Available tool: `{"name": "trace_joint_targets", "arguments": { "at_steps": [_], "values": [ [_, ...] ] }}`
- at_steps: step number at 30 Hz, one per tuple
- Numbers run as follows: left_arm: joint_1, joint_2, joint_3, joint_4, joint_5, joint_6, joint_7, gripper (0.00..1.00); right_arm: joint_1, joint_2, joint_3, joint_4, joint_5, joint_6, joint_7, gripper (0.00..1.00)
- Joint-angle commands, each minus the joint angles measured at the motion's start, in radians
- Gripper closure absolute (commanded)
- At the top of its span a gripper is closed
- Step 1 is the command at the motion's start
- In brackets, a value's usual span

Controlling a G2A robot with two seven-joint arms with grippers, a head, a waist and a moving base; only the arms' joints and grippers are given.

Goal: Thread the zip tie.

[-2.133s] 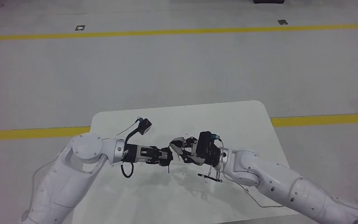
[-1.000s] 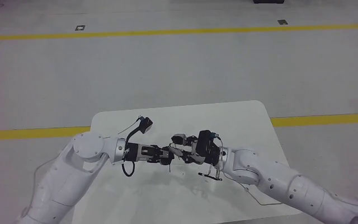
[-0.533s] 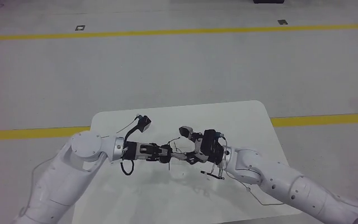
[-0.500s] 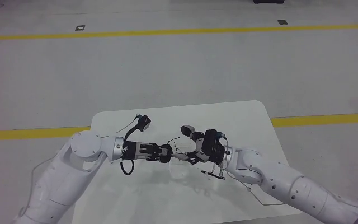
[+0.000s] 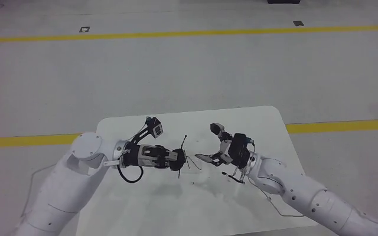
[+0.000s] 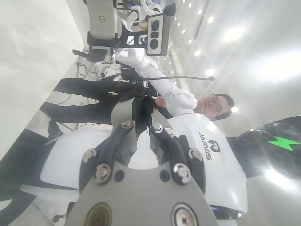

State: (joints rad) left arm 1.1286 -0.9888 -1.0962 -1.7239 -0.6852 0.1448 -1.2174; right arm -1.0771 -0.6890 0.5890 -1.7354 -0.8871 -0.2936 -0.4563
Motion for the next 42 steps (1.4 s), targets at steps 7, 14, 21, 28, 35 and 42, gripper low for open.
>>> {"name": "trace_joint_targets", "arguments": {
  "at_steps": [7,14,21,28,35,42],
  "values": [
    [0.0,0.0,0.0,0.0,0.003,0.0,0.0,1.0,0.0,0.0,0.0,0.0,0.001,0.0,0.001,0.0],
    [0.035,-0.025,0.022,0.01,-0.24,-0.138,0.068,1.0,-0.049,-0.035,-0.001,0.024,0.057,-0.005,-0.158,0.0],
    [0.03,-0.047,0.06,0.079,-0.365,-0.226,0.045,1.0,-0.05,-0.089,-0.013,0.098,0.026,-0.035,-0.267,0.0],
    [0.016,-0.064,0.095,0.139,-0.412,-0.254,0.033,1.0,-0.03,-0.15,-0.026,0.135,0.009,-0.039,-0.341,0.0],
    [0.013,-0.065,0.098,0.145,-0.407,-0.256,0.031,1.0,-0.027,-0.16,-0.028,0.142,0.005,-0.037,-0.341,0.0],
    [0.034,-0.076,0.11,0.116,-0.465,-0.258,0.052,1.0,-0.036,-0.174,-0.009,0.099,0.015,-0.046,-0.342,0.0]
  ]
}}
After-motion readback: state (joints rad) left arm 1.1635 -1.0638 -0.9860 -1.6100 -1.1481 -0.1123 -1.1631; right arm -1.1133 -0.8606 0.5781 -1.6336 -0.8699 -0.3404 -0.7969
